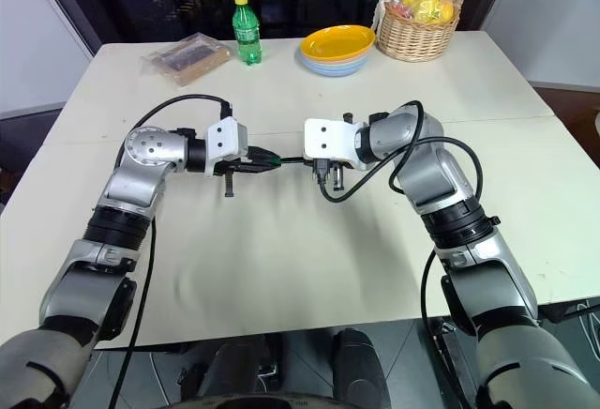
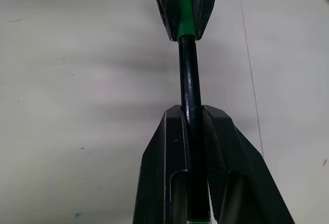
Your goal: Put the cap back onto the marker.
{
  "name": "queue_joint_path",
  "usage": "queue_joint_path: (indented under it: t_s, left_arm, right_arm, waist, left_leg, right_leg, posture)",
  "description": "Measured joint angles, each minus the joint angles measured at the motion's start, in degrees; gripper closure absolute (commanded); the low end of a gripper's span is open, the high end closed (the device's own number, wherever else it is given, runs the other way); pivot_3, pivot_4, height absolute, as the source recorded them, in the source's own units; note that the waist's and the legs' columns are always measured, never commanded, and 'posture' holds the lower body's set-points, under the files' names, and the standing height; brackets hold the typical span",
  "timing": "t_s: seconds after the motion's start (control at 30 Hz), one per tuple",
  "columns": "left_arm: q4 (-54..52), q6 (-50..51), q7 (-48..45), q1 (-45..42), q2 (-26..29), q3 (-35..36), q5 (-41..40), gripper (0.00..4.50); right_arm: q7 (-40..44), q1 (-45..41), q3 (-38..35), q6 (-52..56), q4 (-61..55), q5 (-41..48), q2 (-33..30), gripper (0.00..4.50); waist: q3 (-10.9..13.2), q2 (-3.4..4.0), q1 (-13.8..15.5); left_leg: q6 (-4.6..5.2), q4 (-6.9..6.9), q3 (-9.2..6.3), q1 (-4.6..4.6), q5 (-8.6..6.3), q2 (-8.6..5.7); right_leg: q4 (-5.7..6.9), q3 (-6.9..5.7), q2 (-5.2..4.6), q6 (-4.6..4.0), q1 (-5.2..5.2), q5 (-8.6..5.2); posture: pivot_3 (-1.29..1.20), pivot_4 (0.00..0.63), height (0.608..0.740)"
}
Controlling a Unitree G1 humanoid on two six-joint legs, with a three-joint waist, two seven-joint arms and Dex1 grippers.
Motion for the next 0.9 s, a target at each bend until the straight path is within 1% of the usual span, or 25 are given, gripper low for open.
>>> queue_joint_path:
  t_s: [0.33, 0.9]
  left_arm:
    - [0.00, 1.05, -0.80, 0.00, -0.08, 1.11, -0.15, 4.50]
    - [-0.02, 1.81, -0.41, -0.01, -0.62, 1.49, 0.04, 4.50]
  right_arm:
    - [0.05, 0.02, -0.46, 1.25, 0.00, 0.00, 1.08, 4.42]
    - [-0.47, 0.12, -0.64, 1.29, -0.01, -0.12, 1.08, 4.42]
  waist:
    - [0.00, 0.00, 0.00]
    - [0.00, 0.00, -0.01]
  left_leg:
    - [0.00, 0.00, 0.00, 0.00, 0.00, 0.00]
    - [0.00, 0.00, 0.00, 0.00, 0.00, 0.00]
  right_leg:
    - [0.00, 0.00, 0.00, 0.00, 0.00, 0.00]
    - [0.00, 0.00, 0.00, 0.00, 0.00, 0.00]
  posture:
    - [0.00, 0.150, 0.740]
    - [0.00, 0.150, 0.740]
